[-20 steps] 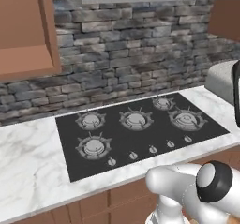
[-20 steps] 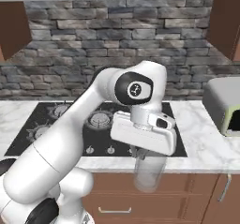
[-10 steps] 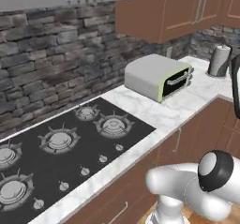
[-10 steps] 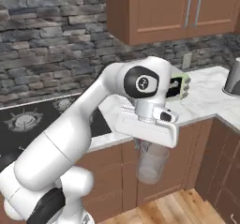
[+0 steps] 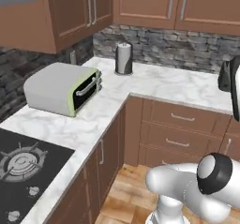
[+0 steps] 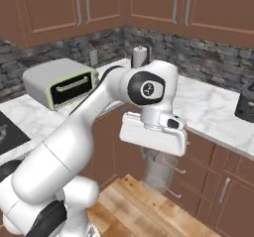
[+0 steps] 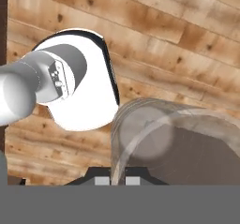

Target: There is a bowl on the dining counter. Grab a lemon wedge from the fridge and place it in the bowl. Then get the liquor bottle and glass cup from the cabinet and place them next to the bowl.

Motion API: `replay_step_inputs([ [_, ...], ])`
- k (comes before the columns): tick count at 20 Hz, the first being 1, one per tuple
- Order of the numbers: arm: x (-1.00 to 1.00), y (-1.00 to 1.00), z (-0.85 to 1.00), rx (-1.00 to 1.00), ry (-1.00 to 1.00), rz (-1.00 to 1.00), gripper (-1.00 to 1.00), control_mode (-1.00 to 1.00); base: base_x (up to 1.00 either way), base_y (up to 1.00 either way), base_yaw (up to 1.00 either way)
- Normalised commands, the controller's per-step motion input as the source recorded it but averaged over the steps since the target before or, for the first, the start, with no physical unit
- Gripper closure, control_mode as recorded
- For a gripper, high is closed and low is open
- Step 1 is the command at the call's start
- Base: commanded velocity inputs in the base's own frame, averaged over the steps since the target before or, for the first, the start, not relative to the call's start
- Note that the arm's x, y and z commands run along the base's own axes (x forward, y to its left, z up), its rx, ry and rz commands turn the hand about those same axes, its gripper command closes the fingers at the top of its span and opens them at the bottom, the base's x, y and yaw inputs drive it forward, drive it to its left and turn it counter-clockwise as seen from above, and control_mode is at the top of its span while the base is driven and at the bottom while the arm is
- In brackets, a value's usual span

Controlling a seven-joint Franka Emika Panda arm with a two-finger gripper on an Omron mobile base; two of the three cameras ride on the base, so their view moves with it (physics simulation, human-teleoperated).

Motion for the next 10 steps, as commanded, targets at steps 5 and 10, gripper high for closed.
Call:
replay_step_inputs([
  [5, 0.00, 0.00, 0.00, 0.00, 0.00, 0.00, 1.00, 1.00, 0.21, -0.36, -0.74],
  [10, 0.00, 0.00, 0.00, 0.00, 0.00, 0.00, 1.00, 1.00, 0.48, -0.12, -0.70],
])
